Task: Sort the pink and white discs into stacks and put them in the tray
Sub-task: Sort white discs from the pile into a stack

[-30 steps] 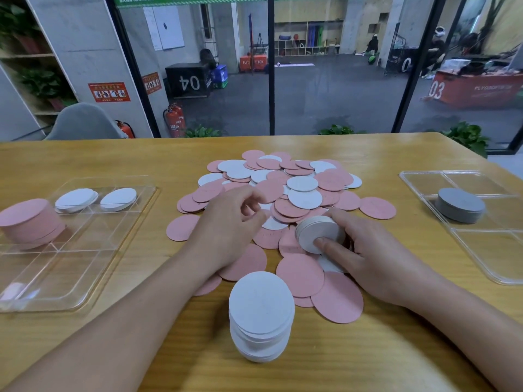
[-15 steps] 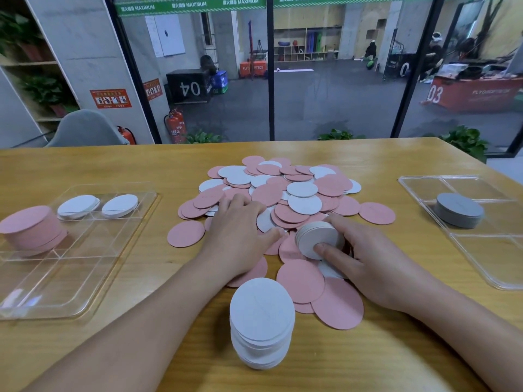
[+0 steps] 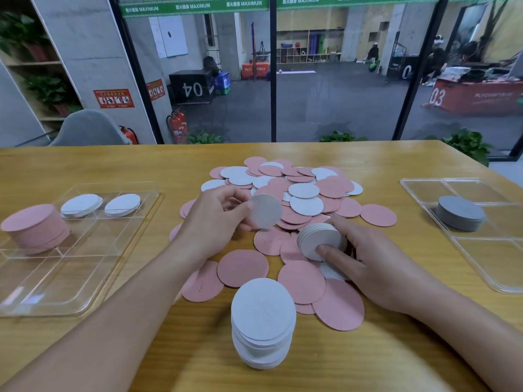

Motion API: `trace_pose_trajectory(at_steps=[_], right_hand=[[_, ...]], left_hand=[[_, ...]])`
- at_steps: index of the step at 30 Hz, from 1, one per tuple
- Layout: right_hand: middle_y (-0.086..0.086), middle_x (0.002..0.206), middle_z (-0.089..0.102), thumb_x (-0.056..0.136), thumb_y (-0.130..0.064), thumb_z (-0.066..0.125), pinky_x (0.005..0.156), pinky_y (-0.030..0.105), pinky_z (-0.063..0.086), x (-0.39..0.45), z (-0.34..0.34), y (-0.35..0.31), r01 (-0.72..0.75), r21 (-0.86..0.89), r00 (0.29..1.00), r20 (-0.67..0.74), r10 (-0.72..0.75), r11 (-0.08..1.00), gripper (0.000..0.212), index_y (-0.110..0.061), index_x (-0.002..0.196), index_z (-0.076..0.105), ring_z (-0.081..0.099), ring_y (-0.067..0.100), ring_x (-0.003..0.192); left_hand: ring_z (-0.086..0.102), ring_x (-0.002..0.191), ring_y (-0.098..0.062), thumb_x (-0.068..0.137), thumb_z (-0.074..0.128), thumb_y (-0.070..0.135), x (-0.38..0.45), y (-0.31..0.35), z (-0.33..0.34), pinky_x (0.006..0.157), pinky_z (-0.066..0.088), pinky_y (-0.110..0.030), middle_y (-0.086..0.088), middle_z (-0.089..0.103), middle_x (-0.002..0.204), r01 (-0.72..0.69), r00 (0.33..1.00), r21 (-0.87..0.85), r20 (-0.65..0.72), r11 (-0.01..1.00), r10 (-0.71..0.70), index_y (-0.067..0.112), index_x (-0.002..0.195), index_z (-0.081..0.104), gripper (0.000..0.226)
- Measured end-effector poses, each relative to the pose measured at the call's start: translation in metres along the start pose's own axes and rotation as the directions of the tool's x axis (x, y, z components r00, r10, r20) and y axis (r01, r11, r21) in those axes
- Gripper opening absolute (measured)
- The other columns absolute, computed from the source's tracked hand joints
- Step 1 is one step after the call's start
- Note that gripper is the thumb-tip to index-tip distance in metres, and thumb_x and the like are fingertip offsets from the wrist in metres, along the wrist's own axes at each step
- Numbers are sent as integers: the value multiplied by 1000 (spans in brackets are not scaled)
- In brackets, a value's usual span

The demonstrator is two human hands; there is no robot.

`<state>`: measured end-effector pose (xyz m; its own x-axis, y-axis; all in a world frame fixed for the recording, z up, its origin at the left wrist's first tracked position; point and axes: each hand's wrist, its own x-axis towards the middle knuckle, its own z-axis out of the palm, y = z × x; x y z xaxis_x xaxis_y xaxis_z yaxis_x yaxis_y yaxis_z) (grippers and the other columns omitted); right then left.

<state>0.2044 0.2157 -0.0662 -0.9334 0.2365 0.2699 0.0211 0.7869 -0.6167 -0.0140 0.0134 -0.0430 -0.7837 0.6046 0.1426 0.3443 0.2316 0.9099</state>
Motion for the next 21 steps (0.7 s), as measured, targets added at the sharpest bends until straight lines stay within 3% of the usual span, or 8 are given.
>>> trace_pose_trajectory(at_steps=[3, 5, 7, 9, 13, 18, 21], right_hand=[[-20, 94, 65, 107, -36, 64, 65, 20, 42, 0, 0, 1, 1, 0, 1000, -2, -1, 1000, 13, -39, 97, 57, 58, 10, 80], [-23, 93, 65, 107, -35, 64, 66, 19, 42, 0, 0, 0, 4, 3, 1000, -1, -4, 1000, 16, -42, 96, 56, 58, 8, 80], [-30, 91, 64, 107, -32, 65, 66, 16, 41, 0, 0, -1, 9, 12, 1000, -1, -9, 1000, 22, -46, 94, 53, 58, 4, 80], [-32, 90, 64, 107, -31, 65, 66, 14, 41, 0, 0, -2, 7, 11, 1000, 1, -7, 1000, 25, -47, 93, 52, 59, 3, 80], [-29, 94, 65, 107, -32, 64, 68, 15, 42, -1, -1, -2, 12, 0, 1000, 0, -12, 1000, 18, -44, 97, 55, 59, 3, 83], [-24, 101, 67, 107, -36, 65, 72, 24, 48, -1, 0, 1, -5, 16, 1000, -22, 5, 1000, 9, -40, 110, 57, 62, 7, 91], [-24, 105, 67, 106, -39, 65, 74, 26, 50, -1, 1, 3, -11, 7, 1000, -22, 11, 1000, 18, -41, 121, 56, 62, 7, 95]], left_hand=[[82, 90, -18, 107, 73, 25, -5, 4, 6, 92, 66, -36, -11, 81, 100, -58, 996, -92, 60, 994, 64, 6, 98, 82, 22], [79, 87, -13, 100, 81, 18, -7, 4, 8, 87, 60, -31, -3, 81, 105, -100, 992, -39, 73, 994, 103, 15, 103, 81, 5], [78, 90, -14, 93, 85, 12, -8, 2, 8, 89, 61, -33, 7, 77, 115, -125, 988, -13, 91, 992, 126, 28, 115, 79, 28], [77, 93, -17, 92, 86, 10, -8, 3, 9, 94, 63, -38, 10, 76, 115, -138, 986, -5, 92, 990, 138, 34, 119, 78, 37], [78, 97, -19, 97, 82, 10, -9, 5, 14, 93, 65, -44, 5, 81, 104, -209, 969, 7, 138, 978, 206, 23, 104, 83, 15], [79, 97, -17, 101, 75, 1, -17, 10, 24, 79, 62, -23, -2, 83, 102, -170, 951, -128, 237, 977, 197, 13, 104, 84, 15], [80, 104, -20, 102, 73, -1, -21, 12, 32, 86, 61, -22, -2, 85, 107, -165, 929, -183, 302, 969, 215, 9, 112, 84, 18]])
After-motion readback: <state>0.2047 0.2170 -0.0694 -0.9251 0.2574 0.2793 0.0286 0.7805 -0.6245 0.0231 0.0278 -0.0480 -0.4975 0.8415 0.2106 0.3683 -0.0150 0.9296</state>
